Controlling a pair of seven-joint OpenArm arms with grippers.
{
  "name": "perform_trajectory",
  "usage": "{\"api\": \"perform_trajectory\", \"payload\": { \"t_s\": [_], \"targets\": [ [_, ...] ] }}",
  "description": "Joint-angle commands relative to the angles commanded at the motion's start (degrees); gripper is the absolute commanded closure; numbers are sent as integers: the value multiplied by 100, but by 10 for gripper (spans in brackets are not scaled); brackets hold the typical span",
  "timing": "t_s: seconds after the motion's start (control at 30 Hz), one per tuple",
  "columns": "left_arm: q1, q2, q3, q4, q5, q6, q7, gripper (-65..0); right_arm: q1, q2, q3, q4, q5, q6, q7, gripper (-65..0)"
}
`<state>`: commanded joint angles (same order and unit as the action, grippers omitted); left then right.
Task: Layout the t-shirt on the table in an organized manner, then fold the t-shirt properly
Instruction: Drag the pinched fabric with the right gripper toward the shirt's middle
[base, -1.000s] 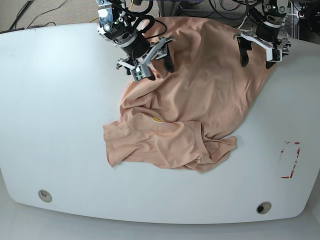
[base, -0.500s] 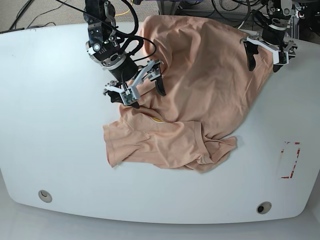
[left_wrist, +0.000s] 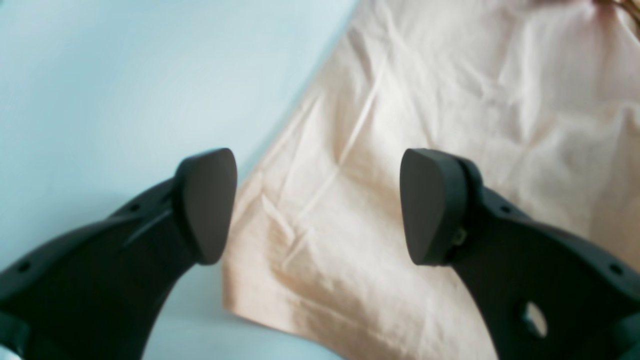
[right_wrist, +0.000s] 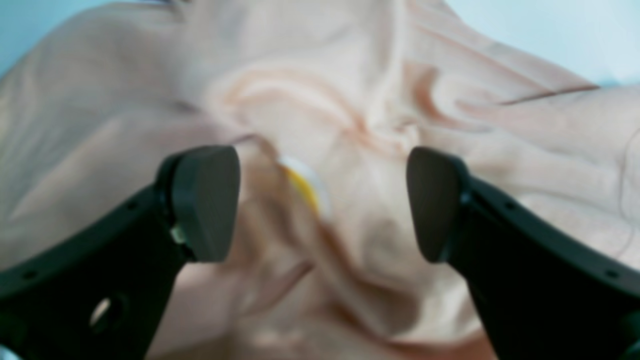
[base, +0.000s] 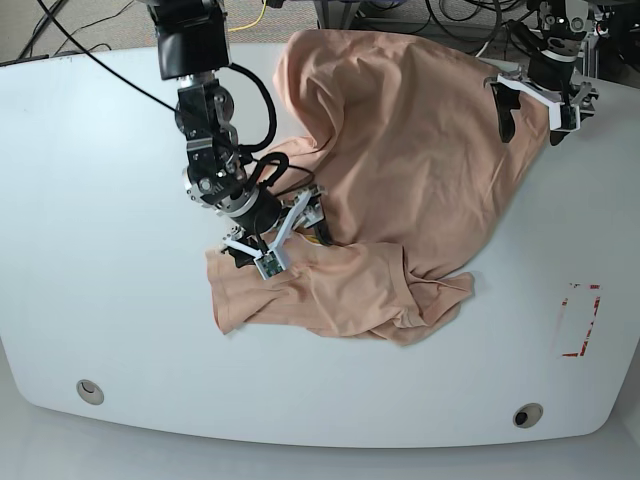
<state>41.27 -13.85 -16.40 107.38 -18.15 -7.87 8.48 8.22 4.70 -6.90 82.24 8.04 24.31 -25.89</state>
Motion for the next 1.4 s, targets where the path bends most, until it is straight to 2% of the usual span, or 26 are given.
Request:
{"api": "perform_trajectory", "payload": {
  "t_s": [0.1,0.4,0.67,0.8,0.9,0.97,1.07,1.13,1.23,1.3,1.4],
  "targets": [
    [0,0,0,0,0,0,18,-471,0,220,193,-18,26,0,0,-503],
    [-141,18,0,0,9,0,18,-471,-369,369,809,-26,35,35,-9,-503],
    [-211,26,9,-9,9,0,26,-471,-774,343,923,-26,44,35,-9,-503],
    [-413,26,18,-18,9,0,35,-471,-818,158,941,-149,44,44,-9,-495],
    [-448,26,18,-132,-9,0,35,-471,-818,97,949,-246,44,167,0,-409],
    [-501,35,9,-246,-18,0,35,-471,-809,70,949,-281,44,334,0,-252],
    [-571,44,0,-378,-18,0,62,-471,-800,62,949,-281,44,413,0,-95],
    [-580,44,-9,-448,-26,0,290,-471,-800,53,923,-281,44,422,0,0],
    [-580,53,-53,-466,-44,0,615,-469,-800,53,923,-281,44,422,0,-22],
    [-580,193,-114,-466,-141,0,791,-469,-800,53,923,-273,44,422,0,-36],
    [-440,325,-422,-448,-316,0,835,-471,-800,53,923,-273,44,422,0,-36]
  ]
}}
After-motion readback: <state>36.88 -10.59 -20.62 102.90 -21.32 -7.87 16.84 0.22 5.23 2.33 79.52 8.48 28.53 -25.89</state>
